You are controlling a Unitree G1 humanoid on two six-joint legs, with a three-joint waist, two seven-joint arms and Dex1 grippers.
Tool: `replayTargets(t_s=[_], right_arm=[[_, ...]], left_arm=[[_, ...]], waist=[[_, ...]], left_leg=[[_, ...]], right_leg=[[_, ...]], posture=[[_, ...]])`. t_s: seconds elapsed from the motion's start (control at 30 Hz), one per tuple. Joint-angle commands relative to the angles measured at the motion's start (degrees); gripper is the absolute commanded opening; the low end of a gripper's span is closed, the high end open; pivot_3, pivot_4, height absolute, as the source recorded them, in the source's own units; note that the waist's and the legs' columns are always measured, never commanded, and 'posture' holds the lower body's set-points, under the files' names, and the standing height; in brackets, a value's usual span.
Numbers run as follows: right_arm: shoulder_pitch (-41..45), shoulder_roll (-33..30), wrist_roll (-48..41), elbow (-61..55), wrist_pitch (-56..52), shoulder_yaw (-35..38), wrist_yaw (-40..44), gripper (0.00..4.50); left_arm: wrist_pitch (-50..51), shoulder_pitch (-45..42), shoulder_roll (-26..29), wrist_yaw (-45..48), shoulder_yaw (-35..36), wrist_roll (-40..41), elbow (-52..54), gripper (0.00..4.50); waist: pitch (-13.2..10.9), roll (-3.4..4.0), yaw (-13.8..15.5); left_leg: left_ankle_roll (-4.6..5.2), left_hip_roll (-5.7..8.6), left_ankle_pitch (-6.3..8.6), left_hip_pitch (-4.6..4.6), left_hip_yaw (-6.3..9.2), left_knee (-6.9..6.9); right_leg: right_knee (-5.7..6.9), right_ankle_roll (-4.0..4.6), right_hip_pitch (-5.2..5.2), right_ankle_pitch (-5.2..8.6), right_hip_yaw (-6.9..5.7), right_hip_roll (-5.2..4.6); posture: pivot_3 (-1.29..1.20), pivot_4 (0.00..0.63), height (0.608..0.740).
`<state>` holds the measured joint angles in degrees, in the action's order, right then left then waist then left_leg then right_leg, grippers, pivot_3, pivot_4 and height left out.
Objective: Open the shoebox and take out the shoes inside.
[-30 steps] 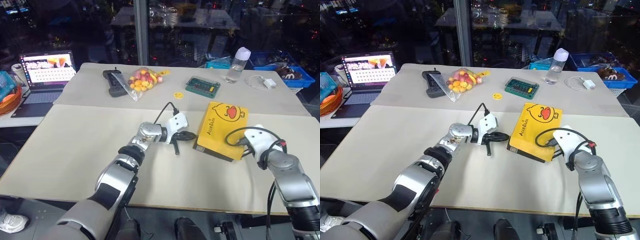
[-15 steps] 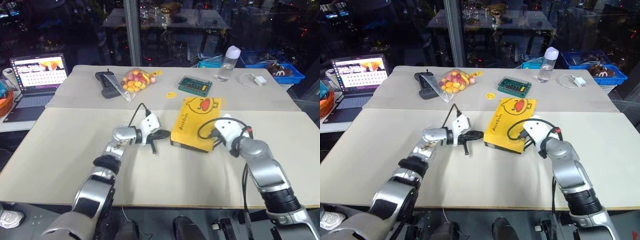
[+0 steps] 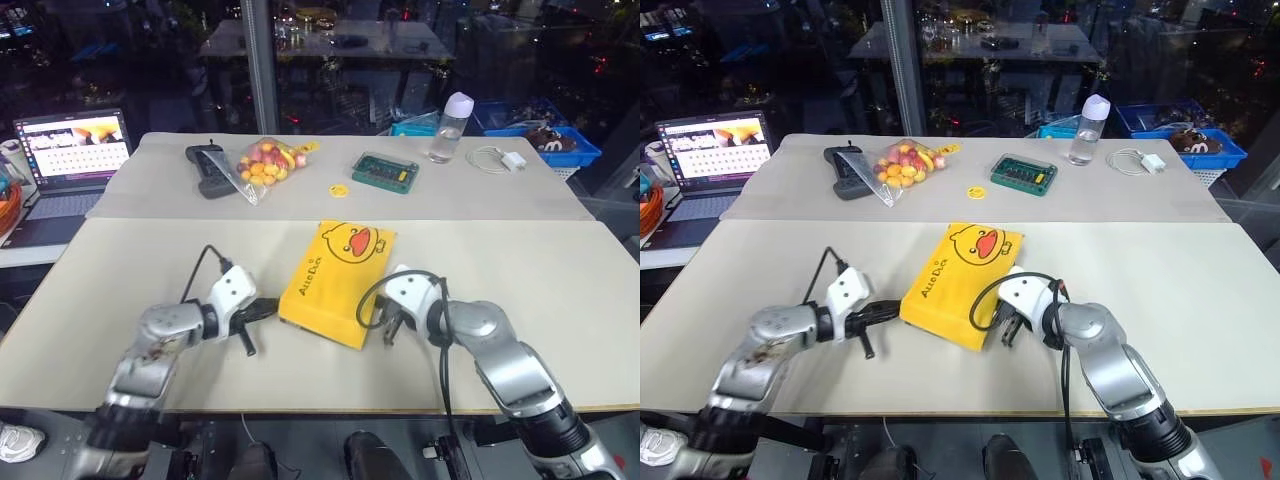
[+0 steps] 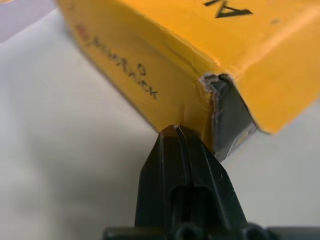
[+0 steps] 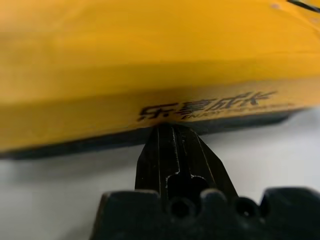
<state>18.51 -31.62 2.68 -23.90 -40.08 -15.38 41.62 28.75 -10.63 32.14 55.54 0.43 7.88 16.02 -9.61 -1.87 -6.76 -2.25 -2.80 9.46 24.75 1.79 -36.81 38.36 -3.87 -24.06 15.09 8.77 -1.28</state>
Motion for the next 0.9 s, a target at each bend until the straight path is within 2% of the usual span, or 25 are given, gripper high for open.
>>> replayTargets(t_s=[0.03,0.2,0.43,0.63,0.77,0.9], right_arm=[[0.74,0.63,-2.00,-3.31,1.21,-0.18,0.64,0.02],[4.53,2.53,0.28,3.18,3.61,0.97,-3.25,0.02],[6.93,3.57,0.03,6.36,4.83,0.98,-4.04,0.02],[3.88,-0.77,-1.90,2.67,3.58,2.00,0.15,0.02],[3.36,-4.26,-4.43,3.50,5.32,3.46,3.79,0.02],[4.84,-5.12,-5.45,7.76,9.67,2.99,5.94,0.02]], left_arm=[[3.67,1.99,1.72,-0.07,0.30,4.39,8.53,0.00],[7.48,9.20,5.15,0.05,2.40,8.17,15.15,0.00],[5.51,11.06,6.98,-1.37,2.52,9.00,13.44,0.00],[-0.14,10.06,8.06,-1.38,5.46,8.73,5.13,0.00],[-2.01,11.26,7.51,-3.14,9.83,9.95,2.37,0.00],[1.59,14.81,5.44,-4.30,16.40,17.27,6.46,0.00]], waist=[[-0.02,-0.02,0.23],[-0.08,-0.12,0.26],[-0.10,-0.14,1.22],[-0.10,-0.14,1.33],[-0.11,-0.15,1.29],[-0.11,-0.16,1.12]], left_leg=[[0.00,0.00,0.00,0.00,0.00,0.00],[-0.01,-0.03,0.00,0.05,-0.06,0.01],[-0.01,-0.02,0.00,0.04,-0.07,0.01],[-0.01,-0.02,0.00,0.09,-0.07,0.01],[-0.01,-0.02,0.00,0.10,-0.09,0.01],[-0.01,-0.04,0.01,0.09,-0.15,0.01]], right_leg=[[0.00,0.01,0.00,0.01,0.00,0.00],[-0.02,0.04,-0.09,0.02,0.01,-0.02],[-0.03,0.09,-0.09,0.03,-0.03,-0.05],[-0.04,0.13,-0.11,0.05,-0.05,-0.05],[-0.07,0.13,-0.11,0.05,-0.06,-0.08],[-0.07,0.14,-0.12,0.05,-0.06,-0.11]], posture=[[0.00,0.150,0.697],[0.00,0.150,0.697],[0.00,0.150,0.697],[0.00,0.150,0.697],[0.00,0.150,0.697],[0.00,0.150,0.697]])
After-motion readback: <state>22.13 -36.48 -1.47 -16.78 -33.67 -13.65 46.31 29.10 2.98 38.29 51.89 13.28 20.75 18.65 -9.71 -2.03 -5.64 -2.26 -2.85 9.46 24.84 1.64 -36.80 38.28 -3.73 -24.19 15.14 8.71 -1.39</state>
